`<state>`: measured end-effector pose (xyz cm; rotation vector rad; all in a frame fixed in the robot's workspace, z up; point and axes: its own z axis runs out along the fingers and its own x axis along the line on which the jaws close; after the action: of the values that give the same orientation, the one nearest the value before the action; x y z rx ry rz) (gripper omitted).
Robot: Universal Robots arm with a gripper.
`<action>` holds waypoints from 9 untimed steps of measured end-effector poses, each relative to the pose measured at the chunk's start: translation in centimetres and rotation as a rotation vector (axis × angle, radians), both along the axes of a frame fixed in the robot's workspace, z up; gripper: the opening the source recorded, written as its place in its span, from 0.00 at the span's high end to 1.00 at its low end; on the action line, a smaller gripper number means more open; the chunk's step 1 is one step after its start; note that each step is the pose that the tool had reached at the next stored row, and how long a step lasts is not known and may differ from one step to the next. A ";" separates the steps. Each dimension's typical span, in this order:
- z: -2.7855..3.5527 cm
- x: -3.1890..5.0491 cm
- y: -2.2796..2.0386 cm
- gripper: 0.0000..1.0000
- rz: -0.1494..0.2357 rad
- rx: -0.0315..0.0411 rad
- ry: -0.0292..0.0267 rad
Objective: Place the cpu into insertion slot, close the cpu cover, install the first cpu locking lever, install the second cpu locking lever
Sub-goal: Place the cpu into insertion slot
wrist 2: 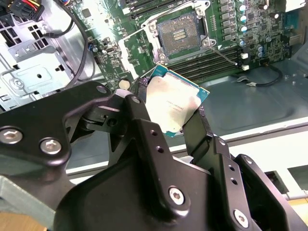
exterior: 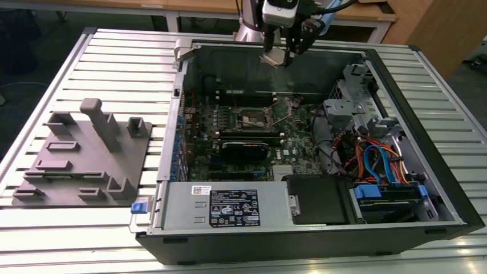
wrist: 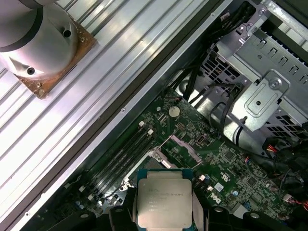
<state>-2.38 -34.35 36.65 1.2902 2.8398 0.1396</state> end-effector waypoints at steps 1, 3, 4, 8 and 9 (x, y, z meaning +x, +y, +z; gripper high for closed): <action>0.00 0.00 0.00 0.46 -0.001 0.0000 0.0000; 0.00 0.00 0.00 0.46 -0.004 0.0000 0.0000; 0.00 0.00 0.00 0.46 -0.005 -0.0001 0.0000; 0.00 0.00 0.00 0.46 -0.011 0.0000 0.0000; 0.00 0.00 0.00 0.46 -0.011 -0.0001 0.0000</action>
<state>-2.38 -34.35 36.65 1.3061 2.8319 0.1393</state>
